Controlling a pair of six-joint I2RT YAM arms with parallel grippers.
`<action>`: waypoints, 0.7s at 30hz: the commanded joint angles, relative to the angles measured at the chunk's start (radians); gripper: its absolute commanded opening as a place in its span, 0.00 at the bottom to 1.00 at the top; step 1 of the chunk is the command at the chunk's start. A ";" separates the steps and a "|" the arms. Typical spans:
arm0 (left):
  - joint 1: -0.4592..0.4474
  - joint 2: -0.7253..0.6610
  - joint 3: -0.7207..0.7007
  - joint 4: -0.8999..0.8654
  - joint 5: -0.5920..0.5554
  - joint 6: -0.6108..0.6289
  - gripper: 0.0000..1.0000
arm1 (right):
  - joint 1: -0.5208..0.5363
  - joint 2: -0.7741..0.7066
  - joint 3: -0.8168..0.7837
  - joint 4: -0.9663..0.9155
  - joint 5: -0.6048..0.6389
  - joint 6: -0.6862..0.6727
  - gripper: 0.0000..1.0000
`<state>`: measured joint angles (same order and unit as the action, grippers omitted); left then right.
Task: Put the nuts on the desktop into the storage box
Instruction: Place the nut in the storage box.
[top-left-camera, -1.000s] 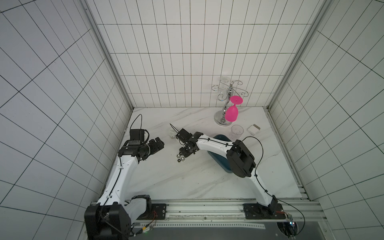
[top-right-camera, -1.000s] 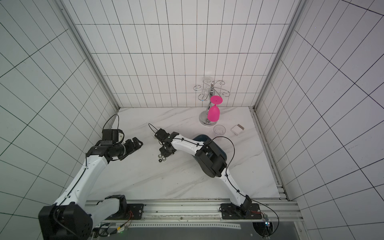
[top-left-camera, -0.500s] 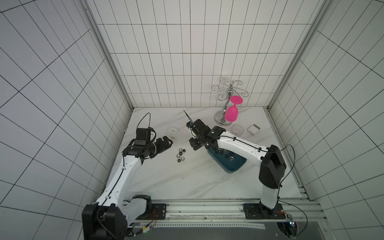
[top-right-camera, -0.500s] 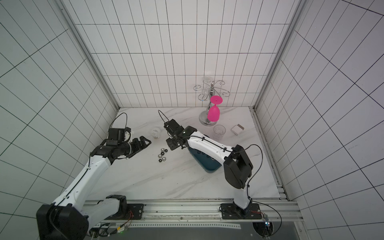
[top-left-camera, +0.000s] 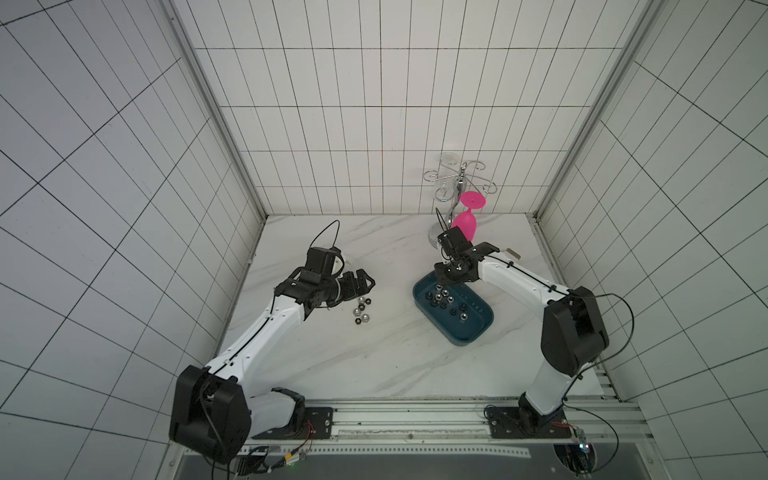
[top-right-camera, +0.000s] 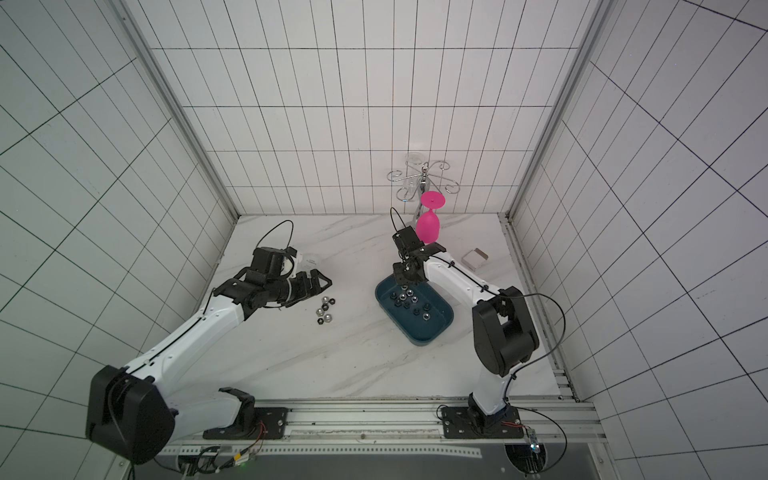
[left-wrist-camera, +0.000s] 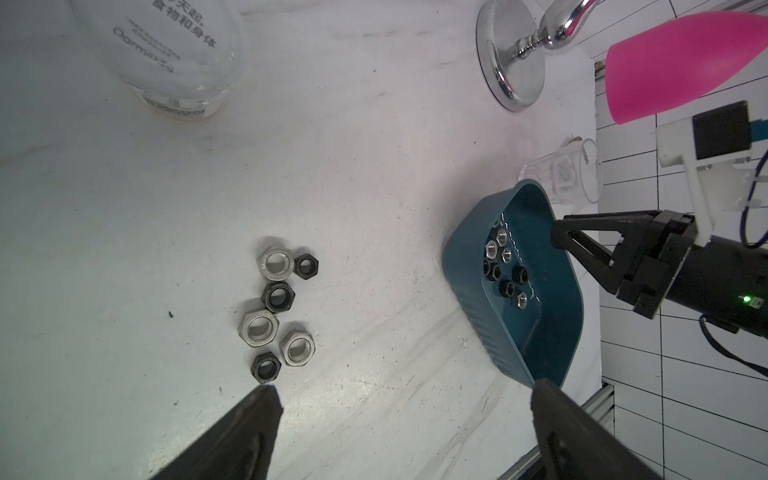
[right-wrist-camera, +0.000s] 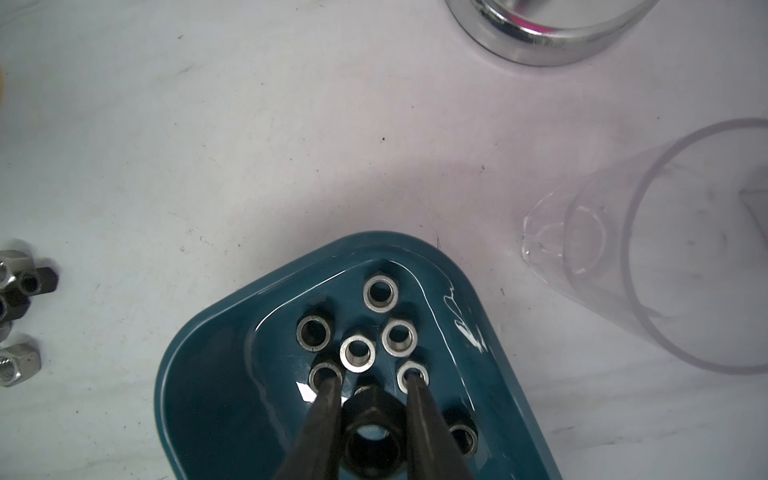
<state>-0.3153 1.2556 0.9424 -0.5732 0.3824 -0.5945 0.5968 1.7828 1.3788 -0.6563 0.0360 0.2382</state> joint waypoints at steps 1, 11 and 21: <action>-0.004 0.013 0.028 0.032 -0.028 -0.001 0.98 | -0.007 0.070 0.035 -0.003 -0.033 -0.021 0.16; -0.001 0.028 0.053 -0.005 -0.063 0.024 0.98 | -0.006 0.178 0.111 -0.005 -0.061 -0.024 0.29; 0.048 0.002 0.059 -0.060 -0.082 0.041 0.98 | 0.005 0.094 0.119 -0.017 -0.047 -0.014 0.45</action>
<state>-0.2905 1.2785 0.9787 -0.6079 0.3214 -0.5739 0.5957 1.9461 1.4815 -0.6559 -0.0181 0.2173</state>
